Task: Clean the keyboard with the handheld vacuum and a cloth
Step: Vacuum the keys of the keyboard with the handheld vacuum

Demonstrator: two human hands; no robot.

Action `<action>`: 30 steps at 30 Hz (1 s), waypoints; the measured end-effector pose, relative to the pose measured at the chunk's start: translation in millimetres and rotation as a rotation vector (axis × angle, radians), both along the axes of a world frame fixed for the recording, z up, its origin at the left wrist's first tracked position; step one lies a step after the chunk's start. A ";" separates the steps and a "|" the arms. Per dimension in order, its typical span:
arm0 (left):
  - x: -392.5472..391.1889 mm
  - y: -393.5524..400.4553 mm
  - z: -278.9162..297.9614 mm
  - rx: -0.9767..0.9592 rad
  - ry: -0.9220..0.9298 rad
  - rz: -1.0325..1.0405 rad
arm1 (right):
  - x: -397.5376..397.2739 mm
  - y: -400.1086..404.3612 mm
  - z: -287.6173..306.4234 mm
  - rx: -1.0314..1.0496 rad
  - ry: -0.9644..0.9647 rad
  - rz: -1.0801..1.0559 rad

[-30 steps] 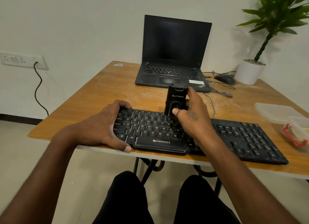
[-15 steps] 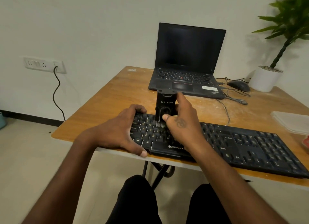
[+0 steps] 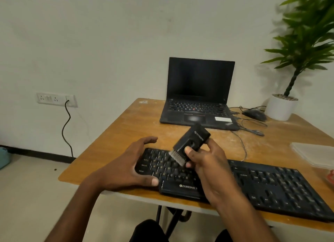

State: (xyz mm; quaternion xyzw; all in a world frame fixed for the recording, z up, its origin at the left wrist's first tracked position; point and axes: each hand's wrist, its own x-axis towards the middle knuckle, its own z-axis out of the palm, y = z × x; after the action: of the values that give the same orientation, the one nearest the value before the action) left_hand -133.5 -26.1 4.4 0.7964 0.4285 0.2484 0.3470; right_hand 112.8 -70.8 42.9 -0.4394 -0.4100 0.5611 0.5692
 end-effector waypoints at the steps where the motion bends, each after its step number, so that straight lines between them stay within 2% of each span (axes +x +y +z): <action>1: 2.5 -2.2 2.5 0.018 -0.032 0.027 | 4.3 -1.4 1.7 -0.015 0.076 -0.002; 6: 43.9 -24.6 20.2 0.225 -0.220 0.212 | 18.4 -8.6 14.0 -0.010 0.269 -0.050; 9: 84.4 -38.2 34.5 0.279 -0.334 0.241 | 26.7 -15.3 25.2 0.026 0.333 -0.078; 13: 137.4 -54.4 45.8 0.189 -0.464 0.226 | 43.2 -25.6 38.8 0.073 0.358 -0.099; 18: 186.3 -61.8 48.2 0.107 -0.683 0.318 | 65.8 -32.5 45.5 0.071 0.392 -0.212; 22: 204.5 -67.9 55.7 0.042 -0.739 0.337 | 82.5 -36.4 53.4 0.079 0.407 -0.219; 30: 214.4 -70.3 73.4 0.101 -0.735 0.374 | 91.6 -41.1 71.4 0.128 0.355 -0.248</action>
State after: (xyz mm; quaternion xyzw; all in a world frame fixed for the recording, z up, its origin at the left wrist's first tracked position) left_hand 80.9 -96.4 77.8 0.5791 0.4006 0.5957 0.3864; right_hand 204.4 -112.0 114.3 -0.3438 -0.2811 0.5279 0.7240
